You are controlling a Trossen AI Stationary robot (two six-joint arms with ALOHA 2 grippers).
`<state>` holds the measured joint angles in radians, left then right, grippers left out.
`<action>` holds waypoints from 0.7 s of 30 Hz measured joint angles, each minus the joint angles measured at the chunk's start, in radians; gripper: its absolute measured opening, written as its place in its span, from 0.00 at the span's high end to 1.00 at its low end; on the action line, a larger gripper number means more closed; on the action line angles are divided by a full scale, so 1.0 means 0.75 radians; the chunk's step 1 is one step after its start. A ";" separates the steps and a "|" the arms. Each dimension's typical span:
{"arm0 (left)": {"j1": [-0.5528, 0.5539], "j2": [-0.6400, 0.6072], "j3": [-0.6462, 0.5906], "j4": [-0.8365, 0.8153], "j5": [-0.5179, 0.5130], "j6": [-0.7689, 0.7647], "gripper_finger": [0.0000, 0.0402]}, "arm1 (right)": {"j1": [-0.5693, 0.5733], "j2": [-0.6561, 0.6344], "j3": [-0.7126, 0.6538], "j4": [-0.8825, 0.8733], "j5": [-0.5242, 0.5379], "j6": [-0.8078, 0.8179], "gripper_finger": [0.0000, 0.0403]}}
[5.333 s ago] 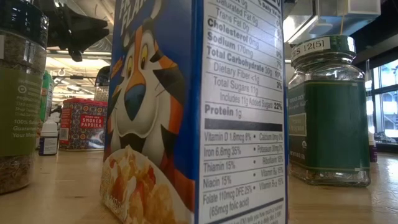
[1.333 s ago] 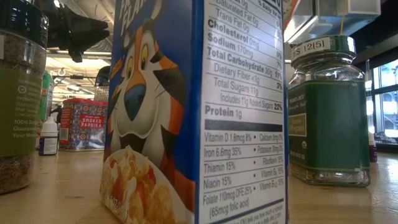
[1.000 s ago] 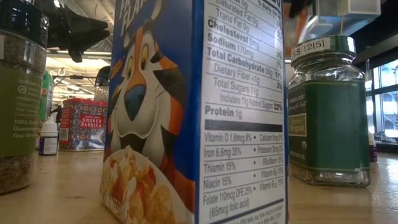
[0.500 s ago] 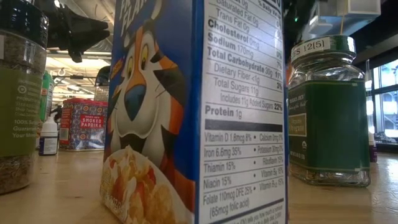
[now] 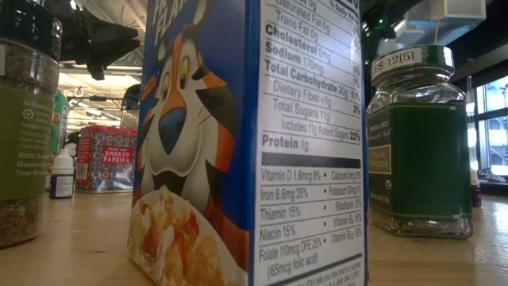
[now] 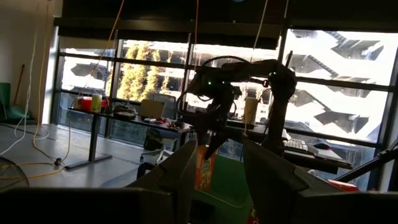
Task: Pick & Place Kitchen Items
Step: Put the orange cereal box into the green bin
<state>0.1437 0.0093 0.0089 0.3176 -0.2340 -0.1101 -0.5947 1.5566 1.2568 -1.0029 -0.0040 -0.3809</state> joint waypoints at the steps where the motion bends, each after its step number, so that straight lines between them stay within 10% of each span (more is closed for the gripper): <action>1: 0.000 0.000 0.000 0.000 0.000 0.000 0.68 | 0.000 0.014 0.000 0.006 0.000 -0.005 0.74; 21: 0.000 0.000 0.000 -0.011 0.000 0.000 0.68 | -0.001 0.117 0.000 0.060 -0.070 -0.083 0.74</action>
<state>0.1439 0.0093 0.0087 0.3096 -0.2340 -0.1101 -0.5957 1.6444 1.2568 -0.9583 -0.0563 -0.4429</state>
